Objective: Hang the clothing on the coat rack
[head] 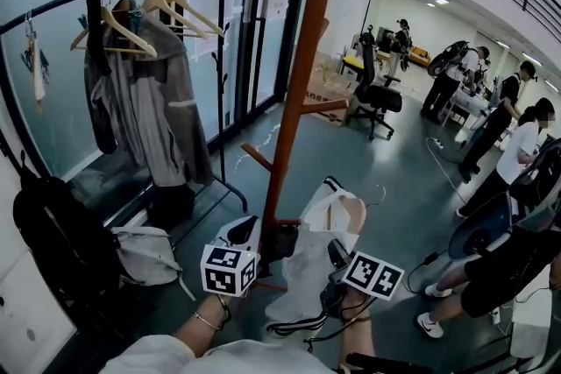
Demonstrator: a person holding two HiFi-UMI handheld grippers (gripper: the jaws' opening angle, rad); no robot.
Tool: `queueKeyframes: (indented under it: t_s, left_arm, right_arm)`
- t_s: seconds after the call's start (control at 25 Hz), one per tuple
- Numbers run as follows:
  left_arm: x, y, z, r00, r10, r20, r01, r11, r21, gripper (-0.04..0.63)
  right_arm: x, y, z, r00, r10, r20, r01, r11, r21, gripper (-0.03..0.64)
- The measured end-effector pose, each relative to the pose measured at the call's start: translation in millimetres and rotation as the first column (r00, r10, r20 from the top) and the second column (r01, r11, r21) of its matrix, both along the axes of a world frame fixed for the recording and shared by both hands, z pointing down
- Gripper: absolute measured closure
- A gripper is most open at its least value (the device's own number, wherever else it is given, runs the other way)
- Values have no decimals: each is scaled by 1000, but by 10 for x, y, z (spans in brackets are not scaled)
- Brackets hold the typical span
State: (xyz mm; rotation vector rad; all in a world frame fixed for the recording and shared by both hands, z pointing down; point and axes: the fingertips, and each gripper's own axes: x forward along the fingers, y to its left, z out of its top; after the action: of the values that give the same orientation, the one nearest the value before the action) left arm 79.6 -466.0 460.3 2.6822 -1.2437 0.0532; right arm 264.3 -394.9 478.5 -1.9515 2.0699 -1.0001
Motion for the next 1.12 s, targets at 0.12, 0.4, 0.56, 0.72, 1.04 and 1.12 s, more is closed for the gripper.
queueKeyframes:
  t_s: [0.12,0.4,0.56,0.72,1.04,1.12]
  left_arm:
    - [53,-2,24,1000,-20,0,20,1000,-15,586]
    - [184,-46,-229,998,-47,38,46,998,41,588]
    - [230,-61,-234,998,-50,38,49,998,36,586]
    - [230,-81,-248,997,-68,33,67,997,39,587]
    - [165,-115,-319,996,-94,7,93,995,46,586]
    - [157,-109,-313,995,-97,4,97,994,43,586]
  right_arm:
    - [57,-50,-23,1000,-18,-2,18,1000,-2,578]
    - [178,-192,-163,999,-45,-4,45,999,10,578]
    - [225,-263,-229,998,-46,-34,47,999,26,578]
    - [258,-304,-282,997,-56,-49,58,998,35,578]
    - [239,-356,-529,998,-43,-52,47,995,85,578]
    - [230,-362,-617,996,-44,-72,51,994,100,578]
